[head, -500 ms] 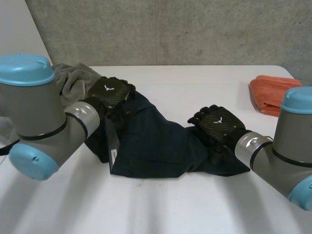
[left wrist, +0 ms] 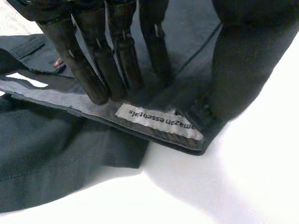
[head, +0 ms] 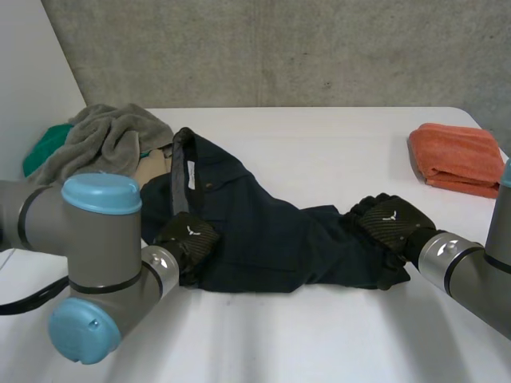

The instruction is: Fold the laundry.

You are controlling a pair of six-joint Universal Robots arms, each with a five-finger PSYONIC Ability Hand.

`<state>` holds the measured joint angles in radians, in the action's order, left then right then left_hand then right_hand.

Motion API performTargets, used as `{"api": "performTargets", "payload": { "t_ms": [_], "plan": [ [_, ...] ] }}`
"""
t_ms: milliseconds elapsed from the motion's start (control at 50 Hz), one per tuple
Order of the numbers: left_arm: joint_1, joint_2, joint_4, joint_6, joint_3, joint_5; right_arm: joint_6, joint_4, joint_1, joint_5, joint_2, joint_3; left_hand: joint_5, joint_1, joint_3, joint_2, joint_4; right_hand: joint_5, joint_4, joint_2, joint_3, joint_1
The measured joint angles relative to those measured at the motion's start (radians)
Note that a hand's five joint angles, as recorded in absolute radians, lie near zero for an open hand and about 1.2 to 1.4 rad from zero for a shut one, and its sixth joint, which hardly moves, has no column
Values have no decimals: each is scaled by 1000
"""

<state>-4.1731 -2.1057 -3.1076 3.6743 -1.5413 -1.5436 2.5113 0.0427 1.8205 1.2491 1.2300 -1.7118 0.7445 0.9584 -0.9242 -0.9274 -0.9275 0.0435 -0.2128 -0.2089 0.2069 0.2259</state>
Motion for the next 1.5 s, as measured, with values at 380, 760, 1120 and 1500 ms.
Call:
{"api": "performTargets", "payload": {
  "t_ms": [380,760,1120,1500],
  "plan": [
    [-44,150,-341,2,349,-69,68,-37,-6,8,74,-12,231,176,-262,-267,-265,0,0,0,0,0],
    [184,-149,-89,-379,754,276,177,-38,-106,0,109,-6,-20,-107,25,31,31,0,0,0,0,0],
    [162,70,19,-342,382,-22,15,-41,-91,-172,72,-17,-697,-770,711,721,727,0,0,0,0,0],
    [166,336,210,-355,-180,-336,-346,-101,34,-297,-235,160,-364,-394,372,374,371,240,-237,-245,246,239]
  ]
}}
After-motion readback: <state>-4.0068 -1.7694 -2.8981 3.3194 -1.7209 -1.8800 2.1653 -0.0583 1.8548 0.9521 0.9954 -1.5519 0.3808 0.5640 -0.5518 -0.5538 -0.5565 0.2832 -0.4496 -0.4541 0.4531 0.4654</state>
